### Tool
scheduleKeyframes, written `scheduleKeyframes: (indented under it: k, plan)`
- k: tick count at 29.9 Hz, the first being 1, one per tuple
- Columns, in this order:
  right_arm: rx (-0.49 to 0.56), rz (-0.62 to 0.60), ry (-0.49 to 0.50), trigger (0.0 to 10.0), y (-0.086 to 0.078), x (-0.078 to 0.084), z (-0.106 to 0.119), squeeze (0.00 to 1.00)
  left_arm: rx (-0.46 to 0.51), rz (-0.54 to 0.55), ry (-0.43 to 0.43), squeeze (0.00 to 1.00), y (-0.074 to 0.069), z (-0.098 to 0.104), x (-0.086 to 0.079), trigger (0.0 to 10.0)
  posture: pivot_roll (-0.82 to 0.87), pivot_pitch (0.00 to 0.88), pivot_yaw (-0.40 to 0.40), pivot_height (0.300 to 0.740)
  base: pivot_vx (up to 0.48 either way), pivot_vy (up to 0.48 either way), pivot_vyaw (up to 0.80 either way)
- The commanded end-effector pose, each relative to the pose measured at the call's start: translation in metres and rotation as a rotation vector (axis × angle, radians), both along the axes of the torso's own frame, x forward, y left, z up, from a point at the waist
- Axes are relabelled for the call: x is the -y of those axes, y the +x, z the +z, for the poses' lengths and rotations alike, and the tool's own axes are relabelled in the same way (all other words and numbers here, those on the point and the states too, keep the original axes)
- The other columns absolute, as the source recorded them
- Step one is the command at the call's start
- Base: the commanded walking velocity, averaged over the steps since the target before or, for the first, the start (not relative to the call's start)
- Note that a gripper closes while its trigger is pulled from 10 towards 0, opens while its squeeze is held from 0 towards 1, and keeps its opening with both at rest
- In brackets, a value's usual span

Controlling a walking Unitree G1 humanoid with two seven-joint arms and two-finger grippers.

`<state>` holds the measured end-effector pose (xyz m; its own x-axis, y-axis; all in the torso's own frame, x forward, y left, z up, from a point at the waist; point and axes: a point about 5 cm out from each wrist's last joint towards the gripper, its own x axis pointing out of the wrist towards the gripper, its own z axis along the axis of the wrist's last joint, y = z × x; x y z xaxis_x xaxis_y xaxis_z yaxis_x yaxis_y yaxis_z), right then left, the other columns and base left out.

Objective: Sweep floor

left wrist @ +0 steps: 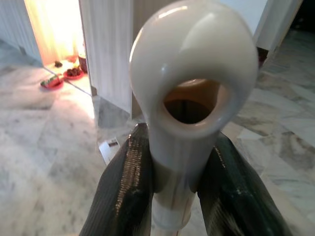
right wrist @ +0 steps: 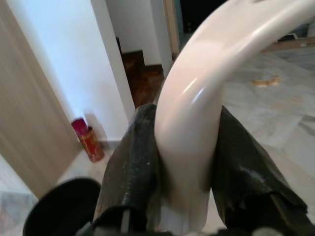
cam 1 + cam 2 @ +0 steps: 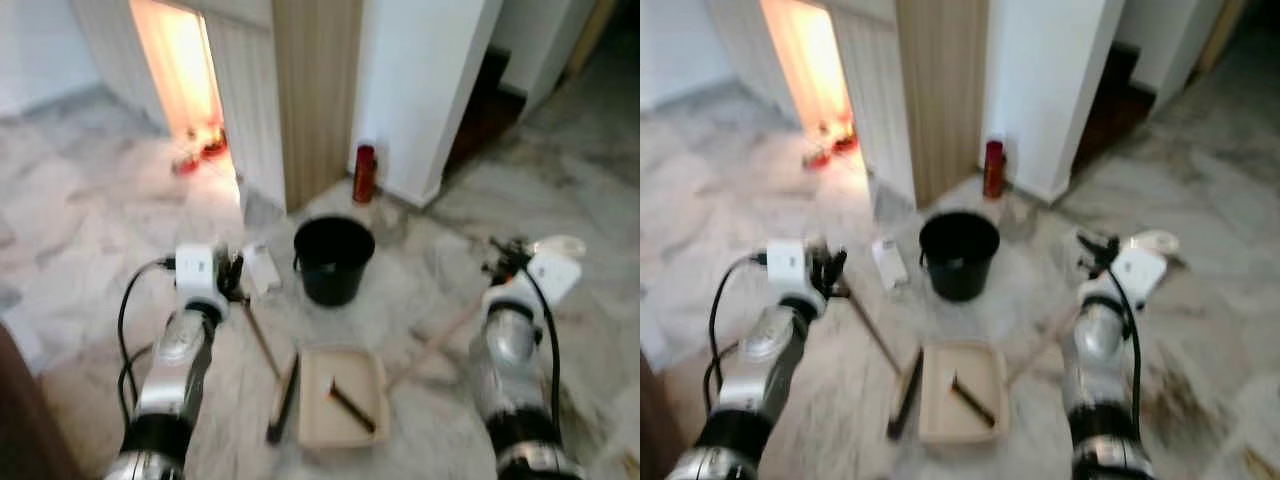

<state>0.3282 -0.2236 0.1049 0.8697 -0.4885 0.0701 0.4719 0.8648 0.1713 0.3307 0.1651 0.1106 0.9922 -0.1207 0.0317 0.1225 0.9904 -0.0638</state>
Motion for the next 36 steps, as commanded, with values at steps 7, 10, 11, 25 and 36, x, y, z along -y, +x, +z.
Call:
scheduleKeyframes:
  k: [7, 10, 11, 25, 36]
  plan:
    - [0.134, 0.008, -0.006, 10.0, 0.006, -0.008, 0.027, 0.0, 0.059, 0.015, 0.025, 0.0, 0.002, 0.013, -0.006, 10.0, 0.12, 0.067, 0.008, 0.74, 0.0, 0.0, 0.0]
    - [0.214, 0.008, -0.013, 10.0, 0.007, -0.01, 0.043, 0.0, 0.058, 0.014, 0.024, 0.0, 0.001, 0.013, -0.006, 10.0, 0.12, 0.065, 0.008, 0.74, 0.0, 0.0, 0.0]
    - [0.232, 0.009, -0.014, 10.0, 0.007, -0.011, 0.046, 0.0, 0.058, 0.014, 0.024, 0.0, 0.001, 0.013, -0.006, 10.0, 0.12, 0.065, 0.007, 0.74, 0.0, 0.0, 0.0]
    - [0.457, 0.043, -0.097, 10.0, 0.007, -0.03, 0.108, 0.0, 0.065, 0.01, 0.043, 0.0, 0.0, 0.01, -0.003, 10.0, 0.11, 0.041, 0.005, 0.74, 0.034, 0.0, 0.0]
    - [0.583, 0.049, -0.052, 10.0, 0.004, -0.039, 0.144, 0.0, 0.077, 0.016, 0.052, 0.0, -0.001, 0.01, -0.002, 10.0, 0.11, 0.021, 0.001, 0.74, 0.3, 0.0, 0.0]
